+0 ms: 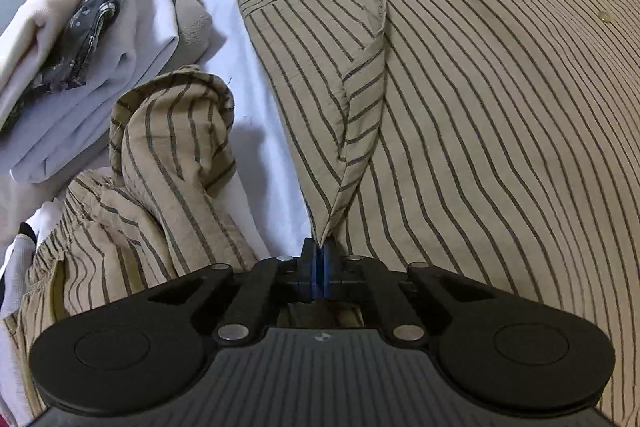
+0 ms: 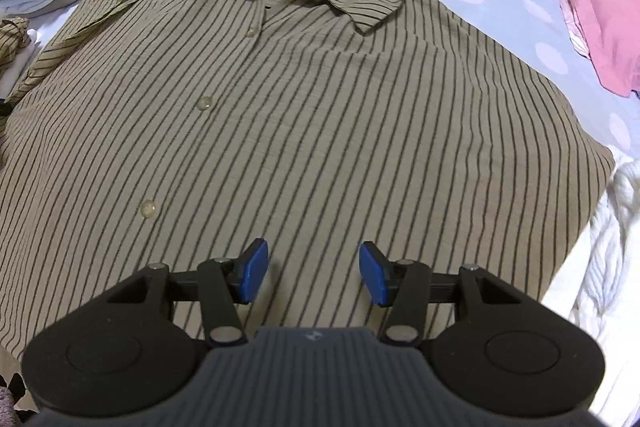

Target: Fold clothes

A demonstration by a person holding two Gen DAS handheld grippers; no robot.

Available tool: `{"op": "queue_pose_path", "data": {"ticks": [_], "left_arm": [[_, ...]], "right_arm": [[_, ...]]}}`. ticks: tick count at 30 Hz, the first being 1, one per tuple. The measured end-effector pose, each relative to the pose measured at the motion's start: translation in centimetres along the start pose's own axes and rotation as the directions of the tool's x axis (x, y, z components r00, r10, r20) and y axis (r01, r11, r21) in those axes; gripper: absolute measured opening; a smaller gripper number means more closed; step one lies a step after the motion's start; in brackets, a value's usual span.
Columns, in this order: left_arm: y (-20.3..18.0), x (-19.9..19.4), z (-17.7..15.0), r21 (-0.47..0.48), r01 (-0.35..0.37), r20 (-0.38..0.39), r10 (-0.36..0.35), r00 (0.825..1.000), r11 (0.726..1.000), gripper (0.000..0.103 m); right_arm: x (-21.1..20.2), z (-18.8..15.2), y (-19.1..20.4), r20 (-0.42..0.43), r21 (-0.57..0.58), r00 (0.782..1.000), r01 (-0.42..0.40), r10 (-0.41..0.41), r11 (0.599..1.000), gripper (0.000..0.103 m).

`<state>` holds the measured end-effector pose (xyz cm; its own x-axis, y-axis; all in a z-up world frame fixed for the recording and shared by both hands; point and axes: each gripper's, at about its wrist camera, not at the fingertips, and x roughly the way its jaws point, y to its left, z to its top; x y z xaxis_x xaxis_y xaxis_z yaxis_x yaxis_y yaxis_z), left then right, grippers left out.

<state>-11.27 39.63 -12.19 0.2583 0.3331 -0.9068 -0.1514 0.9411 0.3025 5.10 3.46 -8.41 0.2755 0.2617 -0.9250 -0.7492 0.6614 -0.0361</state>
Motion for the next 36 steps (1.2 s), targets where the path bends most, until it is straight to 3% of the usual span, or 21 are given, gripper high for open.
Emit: {"op": "queue_pose_path", "data": {"ticks": [3,8,13,16,19,21,25,27,30,36], "left_arm": [[-0.4,-1.2,-0.2,0.001,0.036,-0.011,-0.036,0.999,0.999,0.011],[-0.4,-4.8,0.4,-0.103,0.103,0.074,-0.095,0.993,0.989,0.022],[-1.0,-8.0,2.7,-0.147,0.112,0.156,-0.089,0.984,0.983,0.032],[-0.8,-9.1,4.6,-0.172,0.1,0.197,-0.066,0.978,0.98,0.046],[-0.3,-9.2,6.7,-0.201,0.112,0.223,-0.066,0.973,0.973,0.046],[-0.3,-9.4,7.8,-0.215,0.123,0.236,-0.071,0.969,0.969,0.046],[-1.1,-8.4,9.1,-0.197,0.115,0.227,-0.068,0.971,0.974,0.046],[-1.6,-7.8,9.4,-0.181,0.098,0.214,-0.058,0.975,0.979,0.046],[-2.1,-6.6,9.9,-0.15,0.078,0.188,-0.049,0.981,0.986,0.046],[-2.7,-5.3,10.3,-0.111,0.063,0.163,-0.044,0.986,0.992,0.046]], "right_arm": [[-0.5,-0.6,-1.7,0.012,0.043,1.0,0.013,-0.013,0.999,0.054],[-2.5,-2.0,-8.1,0.066,0.243,0.996,0.048,-0.066,0.969,0.054],[-5.1,-4.4,-15.5,0.156,0.511,0.978,0.038,-0.136,0.859,0.054],[-6.5,-5.2,-19.4,0.209,0.636,0.963,-0.001,-0.171,0.772,0.054],[-7.1,-4.8,-22.7,0.25,0.712,0.946,-0.033,-0.208,0.701,0.054],[-7.0,-4.1,-24.3,0.278,0.733,0.936,-0.062,-0.216,0.677,0.052],[-6.2,-1.5,-26.0,0.346,0.733,0.916,-0.127,-0.206,0.668,0.05],[-5.1,0.3,-26.6,0.343,0.713,0.915,-0.105,-0.214,0.693,0.049],[-2.3,2.4,-28.4,0.28,0.706,0.932,-0.037,-0.231,0.708,0.049],[3.5,4.4,-32.0,0.1,0.739,0.967,0.086,-0.235,0.668,0.049]]}}
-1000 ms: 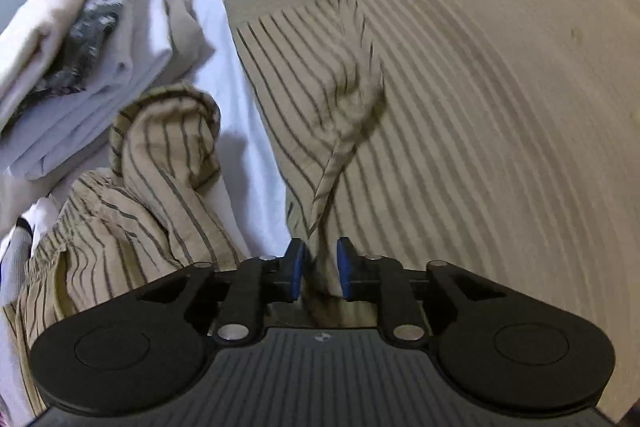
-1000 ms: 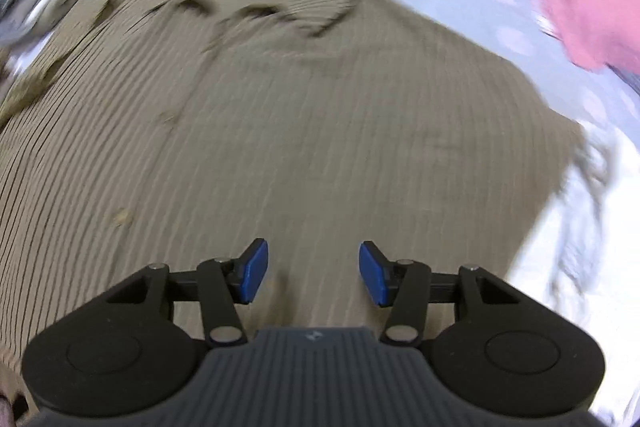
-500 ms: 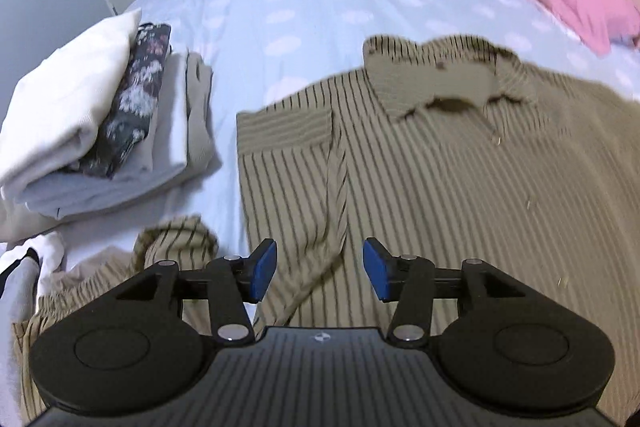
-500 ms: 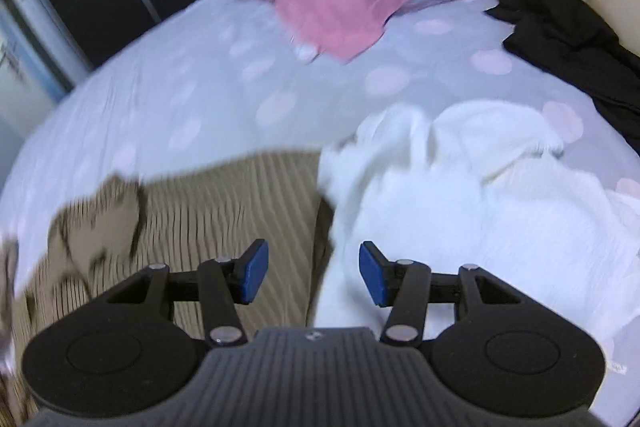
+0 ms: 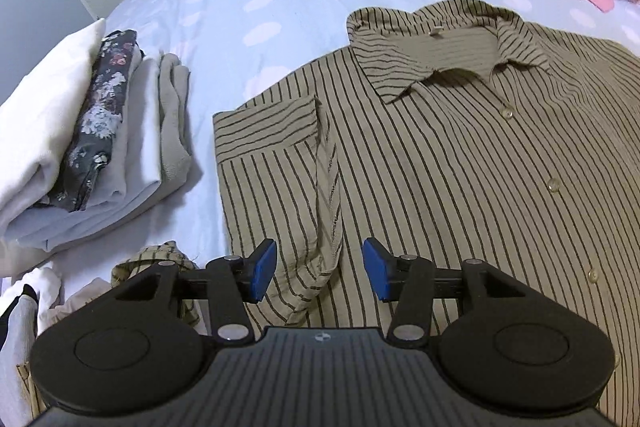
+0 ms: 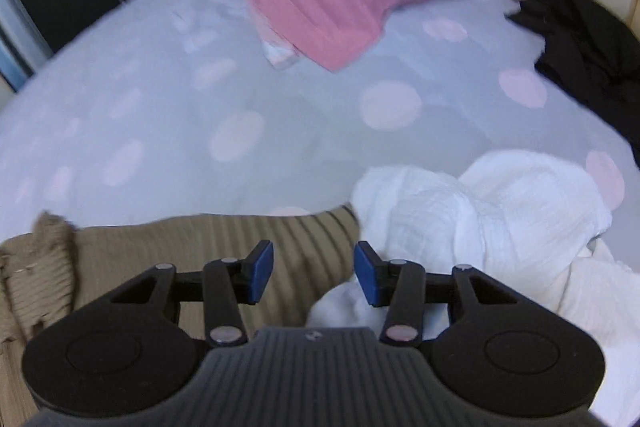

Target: Fold clothes

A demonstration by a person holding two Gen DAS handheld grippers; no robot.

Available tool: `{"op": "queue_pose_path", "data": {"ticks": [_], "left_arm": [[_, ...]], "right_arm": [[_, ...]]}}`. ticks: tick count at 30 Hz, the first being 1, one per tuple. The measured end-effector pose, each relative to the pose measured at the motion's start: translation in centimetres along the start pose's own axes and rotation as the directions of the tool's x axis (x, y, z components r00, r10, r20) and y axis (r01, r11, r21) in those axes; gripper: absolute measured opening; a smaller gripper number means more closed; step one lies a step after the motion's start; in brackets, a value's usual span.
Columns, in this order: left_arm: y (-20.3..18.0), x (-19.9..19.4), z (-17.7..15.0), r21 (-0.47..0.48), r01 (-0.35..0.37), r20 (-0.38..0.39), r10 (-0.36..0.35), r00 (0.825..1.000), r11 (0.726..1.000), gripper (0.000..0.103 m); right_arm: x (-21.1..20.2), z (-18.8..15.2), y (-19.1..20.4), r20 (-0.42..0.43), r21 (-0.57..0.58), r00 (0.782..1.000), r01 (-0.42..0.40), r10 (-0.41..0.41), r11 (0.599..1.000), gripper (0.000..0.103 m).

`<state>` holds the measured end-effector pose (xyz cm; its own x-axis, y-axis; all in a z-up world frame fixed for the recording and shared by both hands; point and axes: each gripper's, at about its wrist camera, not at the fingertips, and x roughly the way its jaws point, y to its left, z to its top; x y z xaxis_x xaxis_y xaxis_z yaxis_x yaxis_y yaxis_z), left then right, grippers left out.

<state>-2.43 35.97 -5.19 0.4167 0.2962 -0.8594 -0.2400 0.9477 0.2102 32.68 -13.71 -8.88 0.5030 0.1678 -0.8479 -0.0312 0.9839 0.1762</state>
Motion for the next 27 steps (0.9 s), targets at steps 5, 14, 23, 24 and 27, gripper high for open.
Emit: {"op": "queue_pose_path", "data": {"ticks": [5,14,23,24,27], "left_arm": [[-0.2,0.8,-0.1,0.024,-0.001,-0.019,0.001,1.0,1.0,0.046],[0.2,0.0,0.1,0.003,0.015,-0.004,-0.015,1.0,1.0,0.046],[-0.5,-2.9,-0.1,0.035,0.026,0.066,-0.029,0.997,0.999,0.046],[-0.5,-3.2,-0.2,0.038,0.024,0.076,-0.026,0.997,0.999,0.046],[-0.3,-3.9,-0.6,0.043,0.01,0.09,-0.014,0.996,0.999,0.046]], "right_arm": [[2.7,0.1,-0.5,-0.049,0.047,0.999,0.007,-0.005,0.999,0.023],[-3.2,-0.4,3.7,0.088,-0.077,0.994,-0.06,0.066,0.995,0.004],[-6.8,-5.2,14.7,0.083,-0.359,0.981,-0.134,0.174,0.924,0.004],[-6.5,-5.9,15.9,0.068,-0.381,0.981,-0.144,0.182,0.913,0.005],[-4.7,-8.1,18.6,0.003,-0.41,0.981,-0.178,0.196,0.895,0.011]]}}
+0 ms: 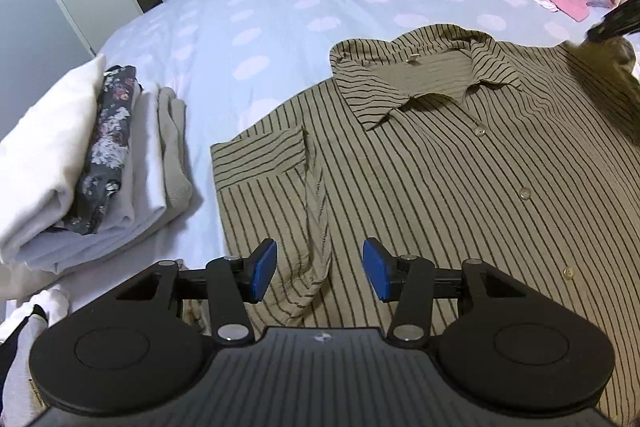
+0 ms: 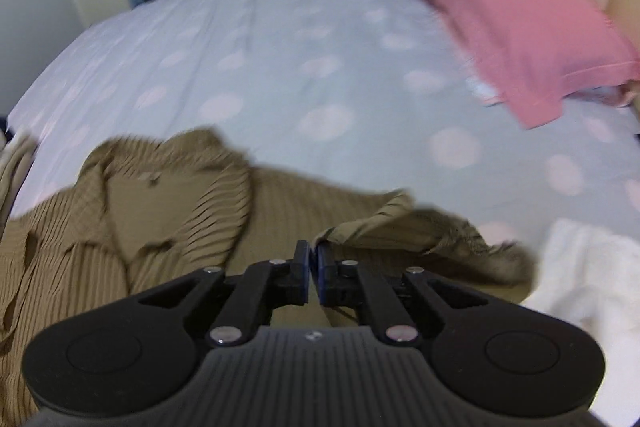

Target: Fold clothes

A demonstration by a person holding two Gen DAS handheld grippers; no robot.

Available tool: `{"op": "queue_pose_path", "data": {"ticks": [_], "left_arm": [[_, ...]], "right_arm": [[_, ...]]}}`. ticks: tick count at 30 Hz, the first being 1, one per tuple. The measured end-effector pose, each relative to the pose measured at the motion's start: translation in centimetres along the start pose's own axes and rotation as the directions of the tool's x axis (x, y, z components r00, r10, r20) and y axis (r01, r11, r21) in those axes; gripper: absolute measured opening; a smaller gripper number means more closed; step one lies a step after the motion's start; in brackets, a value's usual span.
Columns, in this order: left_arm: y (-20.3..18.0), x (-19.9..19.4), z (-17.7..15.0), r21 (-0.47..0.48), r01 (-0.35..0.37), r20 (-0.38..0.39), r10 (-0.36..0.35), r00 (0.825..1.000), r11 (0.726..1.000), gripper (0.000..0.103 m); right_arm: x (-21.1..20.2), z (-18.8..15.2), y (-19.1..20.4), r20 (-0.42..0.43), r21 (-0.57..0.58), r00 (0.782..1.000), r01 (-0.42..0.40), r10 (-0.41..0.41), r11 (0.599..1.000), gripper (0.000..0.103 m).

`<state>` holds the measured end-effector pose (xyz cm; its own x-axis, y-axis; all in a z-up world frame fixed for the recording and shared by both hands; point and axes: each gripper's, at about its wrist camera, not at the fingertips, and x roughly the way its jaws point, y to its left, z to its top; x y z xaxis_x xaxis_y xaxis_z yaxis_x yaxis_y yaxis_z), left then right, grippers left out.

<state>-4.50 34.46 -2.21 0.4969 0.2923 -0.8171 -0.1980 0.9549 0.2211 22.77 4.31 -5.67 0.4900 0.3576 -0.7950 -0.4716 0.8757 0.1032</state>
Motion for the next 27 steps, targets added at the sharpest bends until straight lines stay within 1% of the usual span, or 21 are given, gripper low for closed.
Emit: {"op": "queue_pose_path", "data": {"ticks": [2,3,5,9,13,15,19,21,22,25,27], "left_arm": [[0.2,-0.2,-0.3,0.002,-0.012,0.0,0.012,1.0,1.0,0.046],[0.4,-0.3,-0.4,0.0,-0.019,0.0,0.019,1.0,1.0,0.046],[0.8,-0.3,-0.6,-0.01,-0.026,-0.003,0.026,1.0,1.0,0.046],[1.4,-0.5,-0.9,-0.024,-0.019,-0.003,0.019,1.0,1.0,0.046],[1.1,-0.4,-1.0,-0.01,-0.013,-0.008,0.013,1.0,1.0,0.046],[0.9,-0.4,-1.0,-0.006,-0.008,-0.007,0.008,1.0,1.0,0.046],[0.6,-0.2,-0.9,-0.002,-0.001,-0.008,0.001,1.0,1.0,0.046],[0.4,0.2,-0.8,0.006,-0.003,-0.017,0.003,1.0,1.0,0.046],[0.3,0.4,-0.8,0.01,-0.005,-0.022,0.005,1.0,1.0,0.046],[0.2,0.9,-0.9,0.022,-0.008,-0.035,0.009,0.999,1.0,0.046],[0.1,1.2,-0.9,0.036,-0.013,-0.041,0.015,0.999,0.999,0.046]], "right_arm": [[1.3,-0.5,1.6,-0.038,-0.019,0.999,-0.018,0.018,1.0,0.014],[1.6,-0.7,2.2,-0.051,-0.026,0.998,-0.027,0.025,0.999,0.02],[1.6,-1.1,2.8,-0.06,-0.036,0.998,-0.039,0.037,0.999,0.025],[0.1,-0.9,2.2,-0.039,-0.033,0.999,-0.032,0.031,0.999,0.025],[-0.7,-0.5,0.6,-0.037,-0.015,0.999,0.013,-0.013,1.0,0.025],[-0.4,-0.5,-0.3,-0.051,0.012,0.998,0.025,-0.024,1.0,0.025],[0.9,-0.7,-1.8,-0.078,0.109,0.997,0.02,-0.012,0.994,0.026],[1.8,-0.7,-2.1,-0.089,0.154,0.996,0.025,-0.012,0.988,0.041],[2.3,-0.6,-2.2,-0.091,0.18,0.996,0.023,-0.007,0.983,0.042],[4.3,-0.4,-2.0,-0.124,0.236,0.992,0.037,-0.008,0.971,0.042],[5.7,-0.5,-1.7,-0.157,0.223,0.986,0.083,-0.049,0.971,0.042]]}}
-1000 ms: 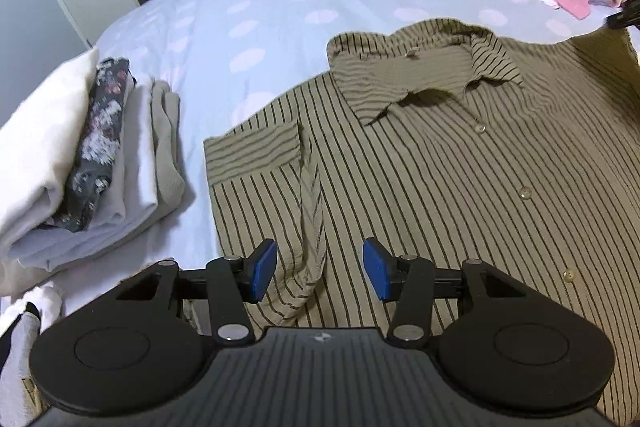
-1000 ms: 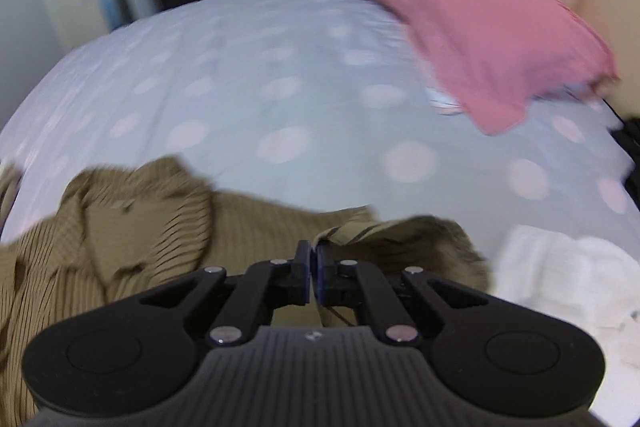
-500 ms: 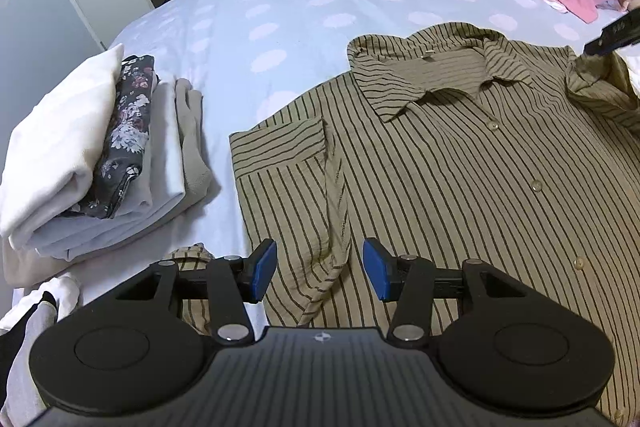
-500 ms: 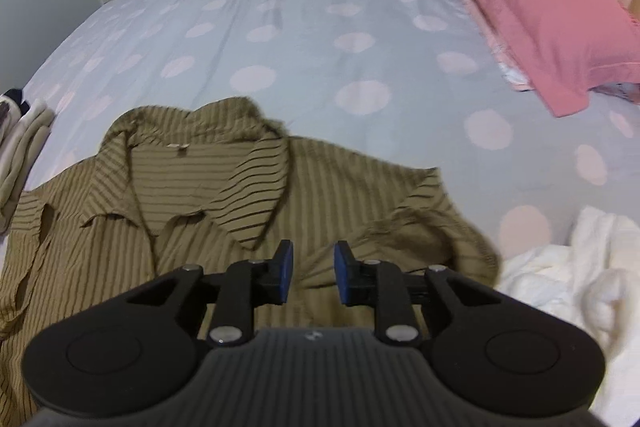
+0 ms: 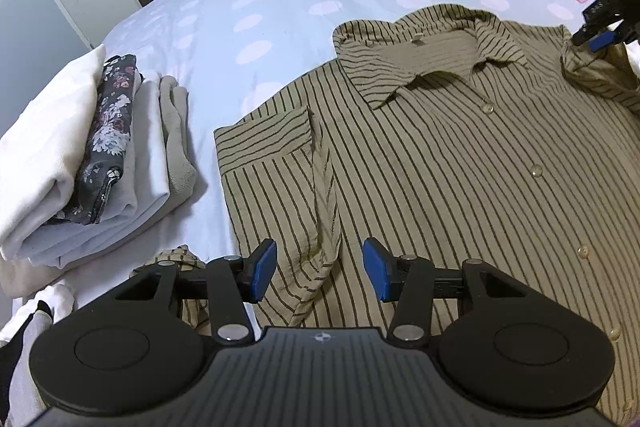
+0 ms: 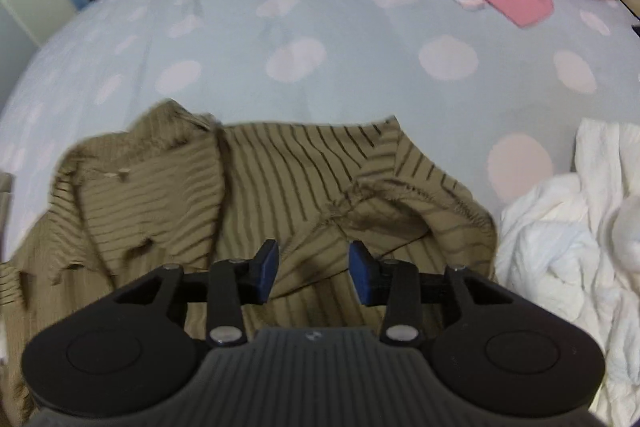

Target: Fold clothes

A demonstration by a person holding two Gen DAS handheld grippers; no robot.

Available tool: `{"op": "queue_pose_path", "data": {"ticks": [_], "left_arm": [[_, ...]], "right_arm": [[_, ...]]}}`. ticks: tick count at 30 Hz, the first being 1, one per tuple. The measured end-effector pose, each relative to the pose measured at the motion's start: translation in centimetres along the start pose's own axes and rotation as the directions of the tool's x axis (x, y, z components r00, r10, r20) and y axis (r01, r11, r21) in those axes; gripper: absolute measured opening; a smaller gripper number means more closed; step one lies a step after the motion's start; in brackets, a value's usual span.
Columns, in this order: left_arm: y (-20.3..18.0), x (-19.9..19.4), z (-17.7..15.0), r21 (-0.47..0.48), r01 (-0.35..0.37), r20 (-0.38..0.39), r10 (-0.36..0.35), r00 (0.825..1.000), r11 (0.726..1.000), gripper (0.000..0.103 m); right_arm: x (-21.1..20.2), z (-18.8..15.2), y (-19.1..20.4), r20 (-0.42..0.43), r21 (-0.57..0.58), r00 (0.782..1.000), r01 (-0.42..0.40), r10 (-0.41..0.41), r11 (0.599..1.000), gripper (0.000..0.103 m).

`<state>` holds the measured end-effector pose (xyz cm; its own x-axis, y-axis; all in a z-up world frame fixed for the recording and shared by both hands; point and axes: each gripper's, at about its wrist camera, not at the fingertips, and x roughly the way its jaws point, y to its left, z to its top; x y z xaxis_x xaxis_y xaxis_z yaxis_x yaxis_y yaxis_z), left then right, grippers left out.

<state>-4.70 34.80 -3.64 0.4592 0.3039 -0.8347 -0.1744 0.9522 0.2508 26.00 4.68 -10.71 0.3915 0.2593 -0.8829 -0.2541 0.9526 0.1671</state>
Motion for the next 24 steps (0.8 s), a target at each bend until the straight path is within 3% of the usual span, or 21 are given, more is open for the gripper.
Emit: {"op": "queue_pose_path", "data": {"ticks": [3,9,17,21,24], "left_arm": [[-0.2,0.4,-0.1,0.019,0.002,-0.011,-0.002,1.0,1.0,0.046],[-0.5,1.5,-0.3,0.055,0.009,-0.046,-0.007,0.999,0.998,0.046],[0.1,2.3,-0.2,0.037,0.001,-0.066,0.002,0.998,0.999,0.046],[0.4,2.5,-0.2,0.029,-0.003,-0.072,0.005,0.997,1.0,0.046],[0.5,2.5,-0.2,0.028,-0.001,-0.072,0.003,0.997,1.0,0.046]], "right_arm": [[1.8,-0.2,0.5,-0.022,-0.042,0.996,0.086,-0.087,0.995,0.041],[3.9,0.1,-0.4,0.025,0.008,1.0,-0.004,0.004,1.0,0.017],[4.8,2.2,3.0,0.143,-0.057,0.981,-0.121,0.128,0.991,0.02],[3.7,3.8,4.8,0.129,-0.175,0.988,-0.065,0.088,0.982,0.021],[3.3,4.7,5.2,0.067,-0.307,0.997,-0.017,0.04,0.952,0.024]]}}
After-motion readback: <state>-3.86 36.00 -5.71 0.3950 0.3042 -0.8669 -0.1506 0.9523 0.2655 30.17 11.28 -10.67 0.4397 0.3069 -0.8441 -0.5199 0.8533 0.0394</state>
